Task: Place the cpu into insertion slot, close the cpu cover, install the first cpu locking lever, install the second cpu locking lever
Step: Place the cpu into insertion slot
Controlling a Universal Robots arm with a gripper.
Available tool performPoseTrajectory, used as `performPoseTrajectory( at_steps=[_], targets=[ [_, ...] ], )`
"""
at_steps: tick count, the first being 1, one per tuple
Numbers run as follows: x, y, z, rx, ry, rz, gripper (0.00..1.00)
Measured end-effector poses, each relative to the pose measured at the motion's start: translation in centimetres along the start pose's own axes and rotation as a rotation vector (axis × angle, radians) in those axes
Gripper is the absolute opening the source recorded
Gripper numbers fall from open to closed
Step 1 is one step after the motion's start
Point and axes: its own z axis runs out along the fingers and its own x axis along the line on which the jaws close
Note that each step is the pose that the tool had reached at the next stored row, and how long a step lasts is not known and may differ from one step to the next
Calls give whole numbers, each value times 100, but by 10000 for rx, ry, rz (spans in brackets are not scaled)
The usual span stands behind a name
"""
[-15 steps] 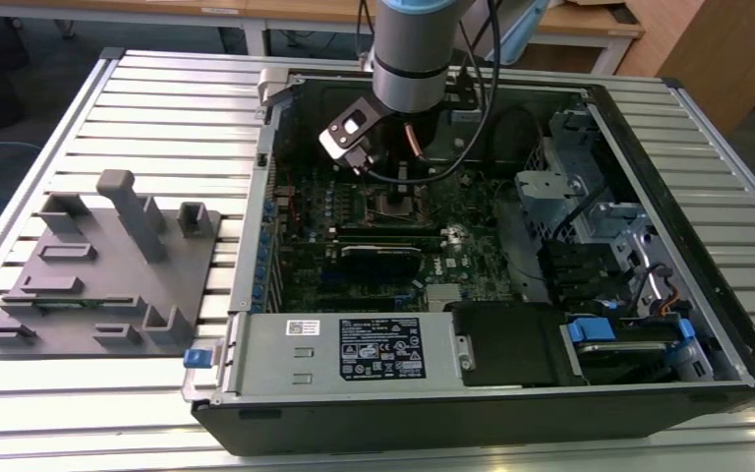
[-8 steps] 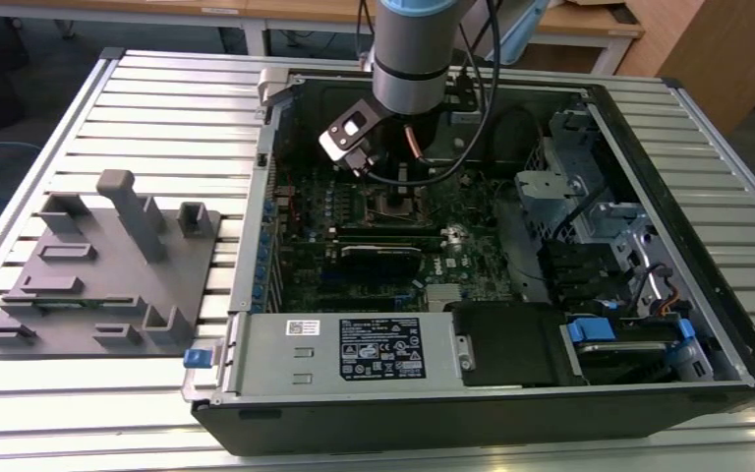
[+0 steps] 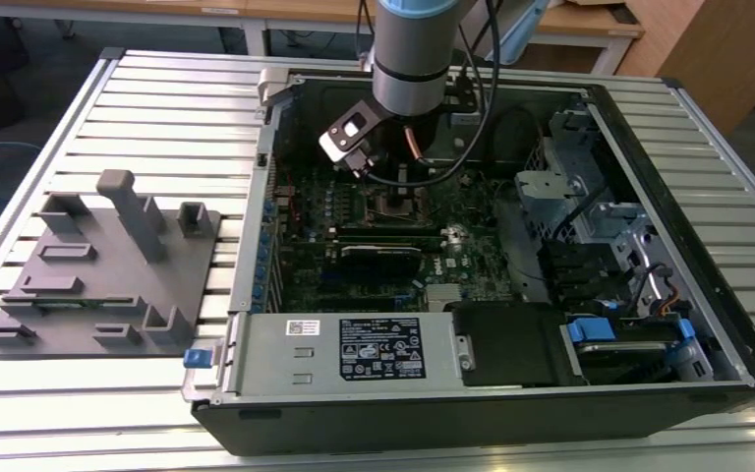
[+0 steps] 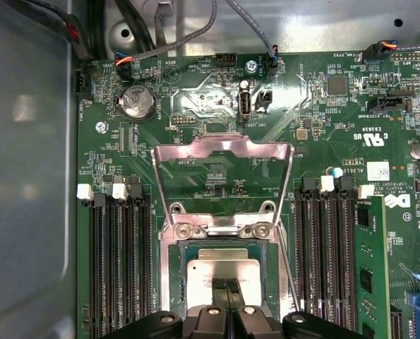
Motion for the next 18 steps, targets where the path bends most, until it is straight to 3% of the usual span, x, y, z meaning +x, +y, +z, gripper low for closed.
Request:
performPoseTrajectory(
  at_steps=[18],
  targets=[
    [-4, -1, 30, 1, 17, 0, 10]
  ],
)
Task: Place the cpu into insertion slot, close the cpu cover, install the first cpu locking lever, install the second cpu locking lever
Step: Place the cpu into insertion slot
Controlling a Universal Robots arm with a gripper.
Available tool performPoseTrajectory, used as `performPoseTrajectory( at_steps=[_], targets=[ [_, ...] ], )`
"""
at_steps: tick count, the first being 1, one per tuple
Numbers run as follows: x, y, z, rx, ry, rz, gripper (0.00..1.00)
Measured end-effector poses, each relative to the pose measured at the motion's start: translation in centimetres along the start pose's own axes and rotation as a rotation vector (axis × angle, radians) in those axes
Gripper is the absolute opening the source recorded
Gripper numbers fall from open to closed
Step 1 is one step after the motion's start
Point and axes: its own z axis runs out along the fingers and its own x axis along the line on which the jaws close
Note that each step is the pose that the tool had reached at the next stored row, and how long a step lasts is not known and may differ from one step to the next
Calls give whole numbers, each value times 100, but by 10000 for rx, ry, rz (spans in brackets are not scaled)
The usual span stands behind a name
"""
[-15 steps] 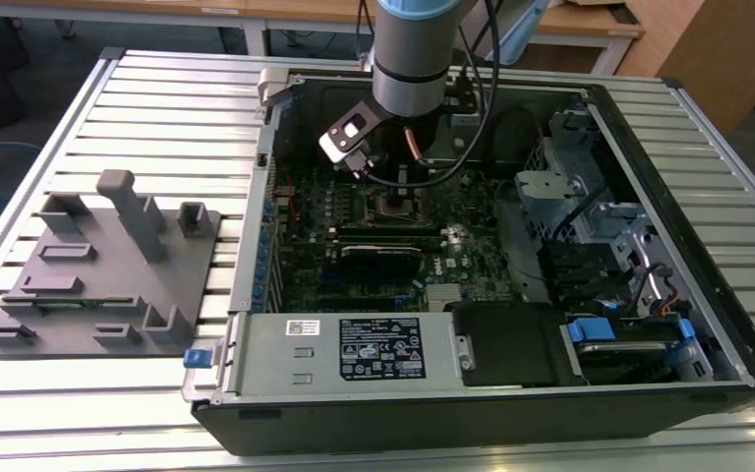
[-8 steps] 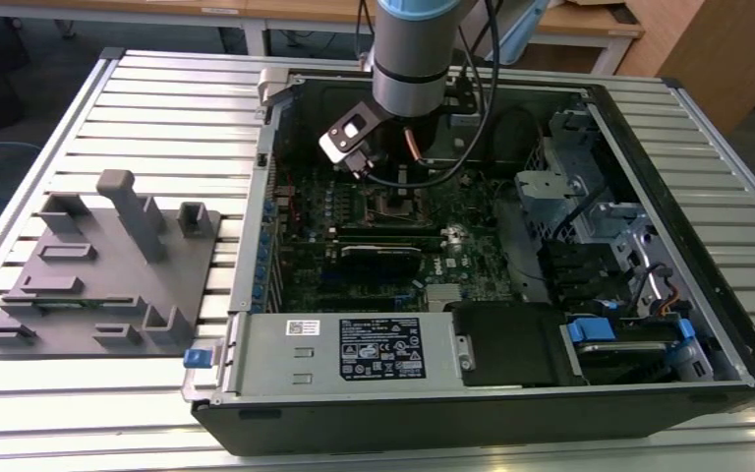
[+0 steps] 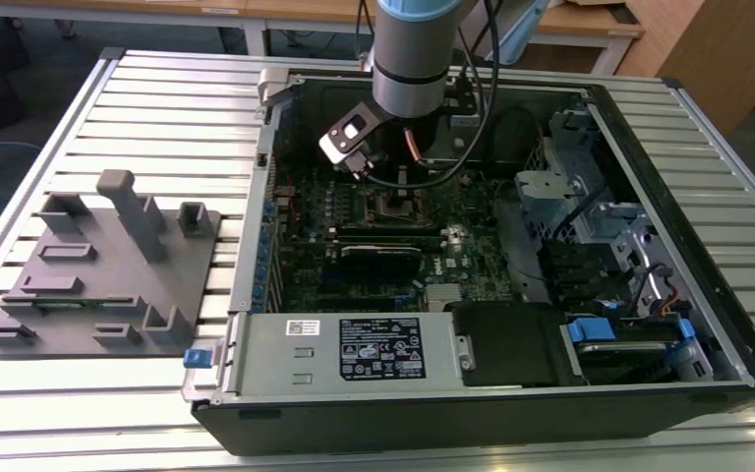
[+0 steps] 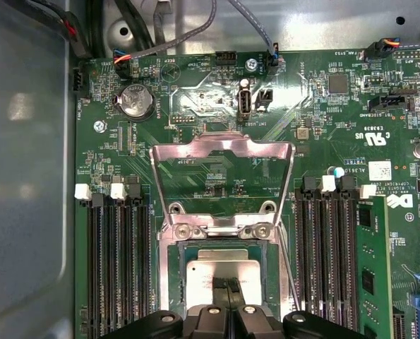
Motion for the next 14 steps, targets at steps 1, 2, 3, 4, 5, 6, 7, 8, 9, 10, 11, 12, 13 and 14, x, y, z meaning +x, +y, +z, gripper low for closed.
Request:
performPoseTrajectory(
  at_steps=[1, 2, 3, 4, 5, 6, 7, 8, 9, 10, 11, 12, 13, 14],
  targets=[
    [-1, 0, 4, 2, -2, 0, 10],
    [-2, -1, 7, 3, -4, 0, 10],
    [-2, -1, 7, 3, -5, 0, 10],
    [-1, -1, 8, 3, -3, 0, 10],
    [-1, 0, 10, 1, -1, 0, 10],
    [-1, 0, 11, 0, 1, 1, 10],
    [-1, 0, 11, 0, 2, 0, 10],
    [-1, 0, 11, 0, 2, 1, 10],
    [0, 0, 11, 0, 2, 0, 10],
    [-1, 0, 11, 0, 2, 0, 10],
    [-1, 0, 11, 0, 2, 0, 10],
    [-1, 0, 11, 0, 2, 0, 10],
    [-1, 0, 12, 0, 3, 0, 10],
    [0, 0, 12, 0, 3, 1, 10]
  ],
)
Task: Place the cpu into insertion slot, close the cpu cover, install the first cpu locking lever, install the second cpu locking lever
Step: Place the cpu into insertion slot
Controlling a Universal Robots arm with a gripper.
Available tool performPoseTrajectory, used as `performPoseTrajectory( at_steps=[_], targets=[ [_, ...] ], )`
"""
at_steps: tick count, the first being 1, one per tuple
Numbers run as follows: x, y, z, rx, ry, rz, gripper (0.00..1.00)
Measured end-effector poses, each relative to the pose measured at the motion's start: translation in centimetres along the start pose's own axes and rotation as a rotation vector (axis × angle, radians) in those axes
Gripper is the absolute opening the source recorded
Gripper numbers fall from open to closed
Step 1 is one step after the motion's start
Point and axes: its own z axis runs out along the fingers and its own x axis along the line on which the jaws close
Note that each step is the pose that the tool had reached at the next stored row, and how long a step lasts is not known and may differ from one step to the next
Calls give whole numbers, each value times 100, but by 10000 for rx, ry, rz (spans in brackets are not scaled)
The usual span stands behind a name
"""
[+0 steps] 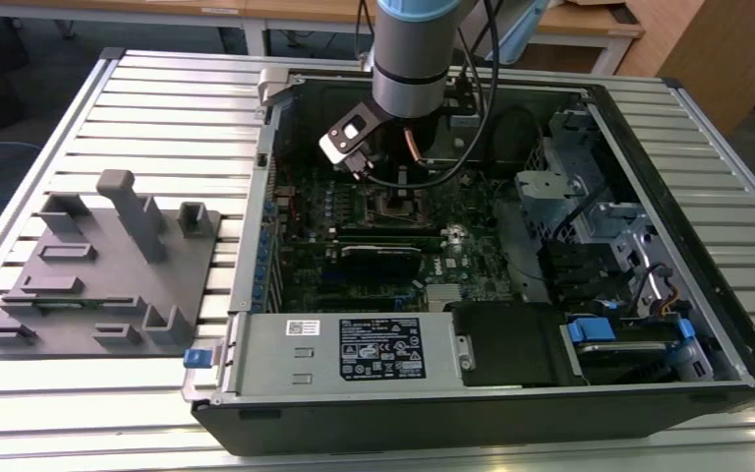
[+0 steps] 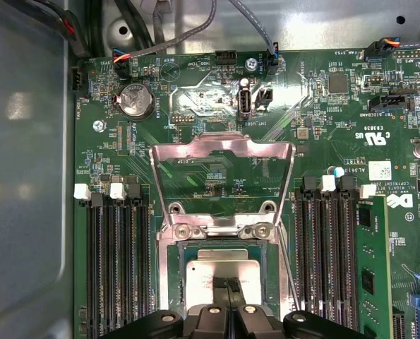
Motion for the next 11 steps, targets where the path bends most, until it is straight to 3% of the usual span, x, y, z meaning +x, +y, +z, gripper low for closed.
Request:
performPoseTrajectory(
  at_steps=[7, 11],
  targets=[
    [0, 0, -2, -1, 2, 0, 10],
    [4, 2, -36, -5, 9, 0, 10]
  ],
)
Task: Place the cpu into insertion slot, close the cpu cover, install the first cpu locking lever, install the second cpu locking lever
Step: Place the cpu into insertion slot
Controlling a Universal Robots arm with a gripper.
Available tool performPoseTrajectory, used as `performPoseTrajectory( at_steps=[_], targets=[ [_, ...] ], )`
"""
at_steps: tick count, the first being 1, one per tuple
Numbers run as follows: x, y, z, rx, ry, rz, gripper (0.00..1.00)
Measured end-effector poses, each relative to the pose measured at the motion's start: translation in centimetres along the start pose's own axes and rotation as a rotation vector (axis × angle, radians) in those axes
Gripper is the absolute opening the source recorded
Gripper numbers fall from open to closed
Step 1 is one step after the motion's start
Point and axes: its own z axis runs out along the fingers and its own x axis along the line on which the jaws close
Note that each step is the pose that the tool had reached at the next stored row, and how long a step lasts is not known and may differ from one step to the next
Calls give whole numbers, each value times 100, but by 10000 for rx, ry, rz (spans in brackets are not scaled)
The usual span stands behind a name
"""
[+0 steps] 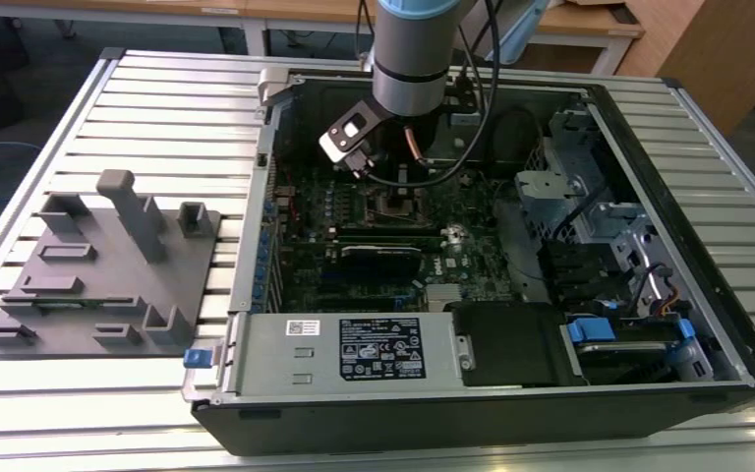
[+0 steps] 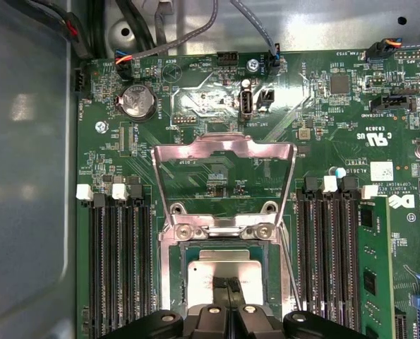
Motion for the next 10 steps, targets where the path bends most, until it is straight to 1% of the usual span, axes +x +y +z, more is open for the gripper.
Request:
performPoseTrajectory(
  at_steps=[10],
  targets=[
    [4, 3, -116, 4, -8, 0, 10]
  ],
)
